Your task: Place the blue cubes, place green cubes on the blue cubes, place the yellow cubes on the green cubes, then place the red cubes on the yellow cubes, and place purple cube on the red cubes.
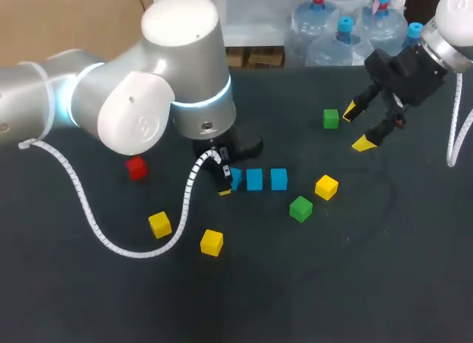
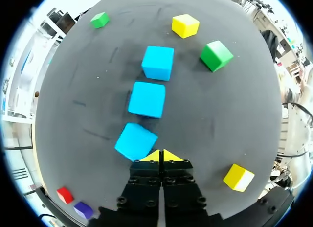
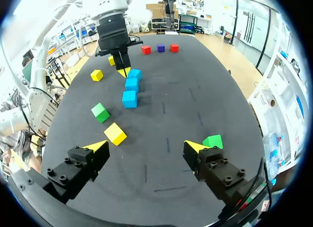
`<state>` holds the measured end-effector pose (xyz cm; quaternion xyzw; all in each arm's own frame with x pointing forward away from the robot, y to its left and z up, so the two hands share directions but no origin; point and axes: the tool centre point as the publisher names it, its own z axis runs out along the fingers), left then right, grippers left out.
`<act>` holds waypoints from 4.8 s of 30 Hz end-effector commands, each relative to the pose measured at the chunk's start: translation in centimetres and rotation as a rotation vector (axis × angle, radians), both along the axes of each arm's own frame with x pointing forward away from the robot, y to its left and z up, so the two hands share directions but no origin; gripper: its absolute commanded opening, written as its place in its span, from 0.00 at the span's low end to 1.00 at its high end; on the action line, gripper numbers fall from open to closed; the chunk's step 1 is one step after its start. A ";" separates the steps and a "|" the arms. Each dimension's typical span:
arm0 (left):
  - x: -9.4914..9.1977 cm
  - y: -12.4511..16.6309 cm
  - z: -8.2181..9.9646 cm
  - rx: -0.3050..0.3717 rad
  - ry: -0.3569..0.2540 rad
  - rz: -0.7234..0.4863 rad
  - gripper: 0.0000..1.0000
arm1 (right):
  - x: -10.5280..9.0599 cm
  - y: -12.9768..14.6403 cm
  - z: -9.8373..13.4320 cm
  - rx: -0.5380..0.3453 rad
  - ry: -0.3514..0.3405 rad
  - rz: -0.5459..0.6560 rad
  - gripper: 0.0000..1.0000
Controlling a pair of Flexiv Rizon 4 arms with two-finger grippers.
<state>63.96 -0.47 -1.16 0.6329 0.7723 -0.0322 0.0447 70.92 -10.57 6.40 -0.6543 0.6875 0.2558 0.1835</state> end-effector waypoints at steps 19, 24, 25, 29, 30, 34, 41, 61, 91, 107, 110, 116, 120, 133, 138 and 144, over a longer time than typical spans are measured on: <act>0.5 3.5 4.2 0.023 -0.112 0.049 1.00 | 0.0 0.0 0.0 0.001 0.000 0.001 1.00; 2.1 3.3 3.4 0.006 -0.081 0.008 1.00 | 0.0 0.0 0.0 0.001 0.000 0.001 1.00; 2.4 3.2 3.3 0.001 -0.074 0.003 1.00 | 0.0 0.0 0.0 0.001 0.000 0.001 1.00; 3.2 2.9 3.4 -0.011 -0.068 -0.001 1.00 | 0.0 0.0 0.0 0.001 0.000 0.001 1.00; 3.3 2.8 3.4 -0.010 -0.066 -0.004 1.00 | 0.0 0.0 0.0 0.001 0.000 0.001 1.00; 3.7 2.4 3.3 0.001 -0.064 -0.042 1.00 | 0.0 0.0 0.0 0.001 0.000 0.001 1.00; 5.2 2.1 2.4 0.037 -0.054 -0.160 1.00 | 0.0 0.0 0.0 0.001 0.000 0.001 1.00; 7.0 0.5 2.2 0.077 -0.053 -0.241 1.00 | 0.0 0.0 0.0 0.001 0.000 0.001 1.00; 4.5 -0.4 1.9 0.093 0.021 -0.224 1.00 | 0.0 0.0 0.0 0.001 0.000 0.001 1.00; 5.3 -1.0 1.3 0.090 0.034 -0.238 1.00 | 0.0 0.0 0.0 0.001 0.000 0.001 1.00; 5.3 -1.0 1.2 0.090 0.036 -0.240 1.00 | 0.0 0.0 0.0 0.001 0.000 0.001 1.00; 5.4 -0.8 0.9 0.091 0.040 -0.237 1.00 | 0.0 0.0 0.0 0.001 0.000 0.001 1.00; 5.5 -0.7 0.6 0.090 0.045 -0.233 1.00 | 0.0 0.0 0.0 0.001 0.000 0.001 1.00; 5.2 -0.9 0.7 0.088 0.047 -0.236 0.38 | 0.0 0.0 0.0 0.001 0.000 0.001 1.00; 4.9 -0.8 0.2 0.085 0.065 -0.228 0.27 | 0.0 0.0 0.0 0.001 0.000 0.001 1.00; 4.2 -0.7 0.1 0.093 0.085 -0.206 0.00 | 0.0 0.0 0.0 0.001 0.000 0.001 1.00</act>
